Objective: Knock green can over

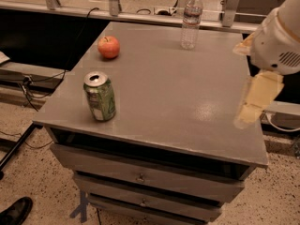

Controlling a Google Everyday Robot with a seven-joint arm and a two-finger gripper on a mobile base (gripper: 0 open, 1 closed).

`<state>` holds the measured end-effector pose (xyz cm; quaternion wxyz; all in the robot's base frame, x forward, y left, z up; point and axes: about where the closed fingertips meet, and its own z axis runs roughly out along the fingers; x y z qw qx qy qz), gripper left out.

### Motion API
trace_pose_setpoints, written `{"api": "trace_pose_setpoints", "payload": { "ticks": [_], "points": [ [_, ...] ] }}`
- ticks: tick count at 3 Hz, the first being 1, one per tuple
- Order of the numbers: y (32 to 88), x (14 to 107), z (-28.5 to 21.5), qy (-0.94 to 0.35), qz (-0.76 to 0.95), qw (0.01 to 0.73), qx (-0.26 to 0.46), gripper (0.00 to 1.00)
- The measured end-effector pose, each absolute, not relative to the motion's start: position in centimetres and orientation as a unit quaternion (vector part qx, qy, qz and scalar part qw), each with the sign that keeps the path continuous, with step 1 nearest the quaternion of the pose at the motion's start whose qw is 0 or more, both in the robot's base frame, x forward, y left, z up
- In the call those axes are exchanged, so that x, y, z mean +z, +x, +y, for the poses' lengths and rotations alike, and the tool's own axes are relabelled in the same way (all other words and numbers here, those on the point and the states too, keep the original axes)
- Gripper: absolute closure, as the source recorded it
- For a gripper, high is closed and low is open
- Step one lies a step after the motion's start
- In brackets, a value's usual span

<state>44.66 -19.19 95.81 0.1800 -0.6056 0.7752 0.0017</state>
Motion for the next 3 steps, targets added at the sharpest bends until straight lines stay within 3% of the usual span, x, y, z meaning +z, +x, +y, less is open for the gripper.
{"api": "trace_pose_setpoints", "payload": {
  "ticks": [3],
  "points": [
    [50.7, 89.0, -3.3, -0.581, 0.709, 0.331, 0.224, 0.00]
  ]
}}
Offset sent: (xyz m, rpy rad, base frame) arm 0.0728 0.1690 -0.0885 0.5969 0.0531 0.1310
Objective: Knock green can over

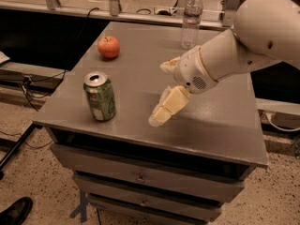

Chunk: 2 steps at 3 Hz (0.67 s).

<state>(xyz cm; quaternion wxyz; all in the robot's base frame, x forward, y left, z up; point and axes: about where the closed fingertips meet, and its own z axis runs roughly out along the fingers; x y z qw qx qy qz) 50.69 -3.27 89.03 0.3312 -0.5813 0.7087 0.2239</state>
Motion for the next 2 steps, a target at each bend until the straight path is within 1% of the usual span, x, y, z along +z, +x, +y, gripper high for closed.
{"api": "trace_pose_setpoints", "payload": {
  "ticks": [1, 2],
  "points": [
    [50.7, 89.0, -3.3, -0.582, 0.709, 0.330, 0.223, 0.00],
    [51.4, 89.0, -1.5, -0.577, 0.694, 0.359, 0.238, 0.00]
  ]
}}
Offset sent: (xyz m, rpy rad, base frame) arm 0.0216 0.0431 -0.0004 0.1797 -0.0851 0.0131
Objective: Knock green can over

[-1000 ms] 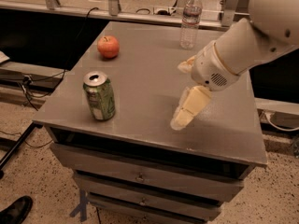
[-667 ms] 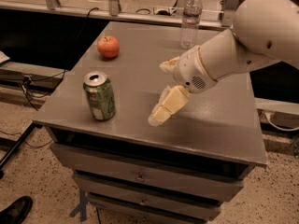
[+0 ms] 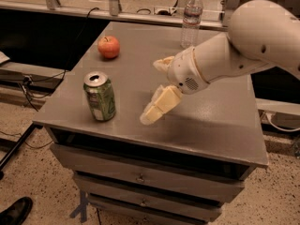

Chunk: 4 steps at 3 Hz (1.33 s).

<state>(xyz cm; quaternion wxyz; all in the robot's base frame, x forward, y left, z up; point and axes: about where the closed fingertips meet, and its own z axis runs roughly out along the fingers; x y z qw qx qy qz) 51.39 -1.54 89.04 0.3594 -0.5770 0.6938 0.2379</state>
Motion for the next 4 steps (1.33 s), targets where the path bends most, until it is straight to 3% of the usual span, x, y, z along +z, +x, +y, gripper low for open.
{"api": "trace_pose_setpoints", "payload": {
  "ticks": [2, 4],
  "points": [
    [54.0, 88.2, 5.3, -0.535, 0.647, 0.436, 0.325, 0.00],
    [54.1, 87.3, 9.9, -0.493, 0.638, 0.439, 0.397, 0.00]
  ]
}}
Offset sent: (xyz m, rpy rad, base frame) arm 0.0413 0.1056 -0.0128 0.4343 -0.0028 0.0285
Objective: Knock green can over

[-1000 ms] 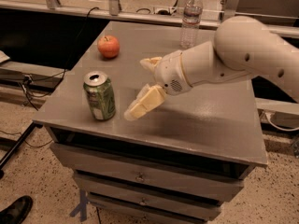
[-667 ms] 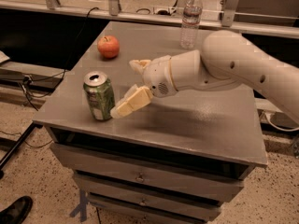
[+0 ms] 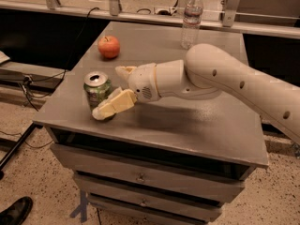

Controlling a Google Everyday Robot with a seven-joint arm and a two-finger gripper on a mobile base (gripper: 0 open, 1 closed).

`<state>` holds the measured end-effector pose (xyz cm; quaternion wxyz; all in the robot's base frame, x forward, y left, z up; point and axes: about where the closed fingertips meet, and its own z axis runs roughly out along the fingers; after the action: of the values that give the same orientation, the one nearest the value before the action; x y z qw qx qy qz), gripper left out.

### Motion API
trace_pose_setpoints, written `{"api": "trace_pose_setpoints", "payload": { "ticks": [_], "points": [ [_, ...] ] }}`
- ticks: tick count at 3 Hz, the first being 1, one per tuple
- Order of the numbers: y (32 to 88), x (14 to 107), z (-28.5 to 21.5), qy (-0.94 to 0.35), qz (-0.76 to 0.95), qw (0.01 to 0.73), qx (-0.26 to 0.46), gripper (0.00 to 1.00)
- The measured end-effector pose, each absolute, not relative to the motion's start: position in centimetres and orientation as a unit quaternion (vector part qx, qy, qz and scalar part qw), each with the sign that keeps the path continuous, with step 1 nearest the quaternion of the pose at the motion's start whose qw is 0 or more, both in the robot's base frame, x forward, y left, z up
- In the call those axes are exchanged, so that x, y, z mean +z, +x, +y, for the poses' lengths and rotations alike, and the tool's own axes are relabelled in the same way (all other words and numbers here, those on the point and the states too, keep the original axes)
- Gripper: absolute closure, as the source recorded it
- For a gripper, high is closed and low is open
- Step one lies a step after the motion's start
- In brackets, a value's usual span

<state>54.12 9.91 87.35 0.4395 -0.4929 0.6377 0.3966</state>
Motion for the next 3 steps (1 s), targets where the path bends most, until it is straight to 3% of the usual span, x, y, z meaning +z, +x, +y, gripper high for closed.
{"api": "trace_pose_setpoints", "payload": {
  "ticks": [1, 3],
  "points": [
    [53.8, 87.3, 10.9, -0.482, 0.632, 0.446, 0.412, 0.16],
    [53.4, 88.6, 10.6, -0.469, 0.622, 0.478, 0.405, 0.63]
  ]
}}
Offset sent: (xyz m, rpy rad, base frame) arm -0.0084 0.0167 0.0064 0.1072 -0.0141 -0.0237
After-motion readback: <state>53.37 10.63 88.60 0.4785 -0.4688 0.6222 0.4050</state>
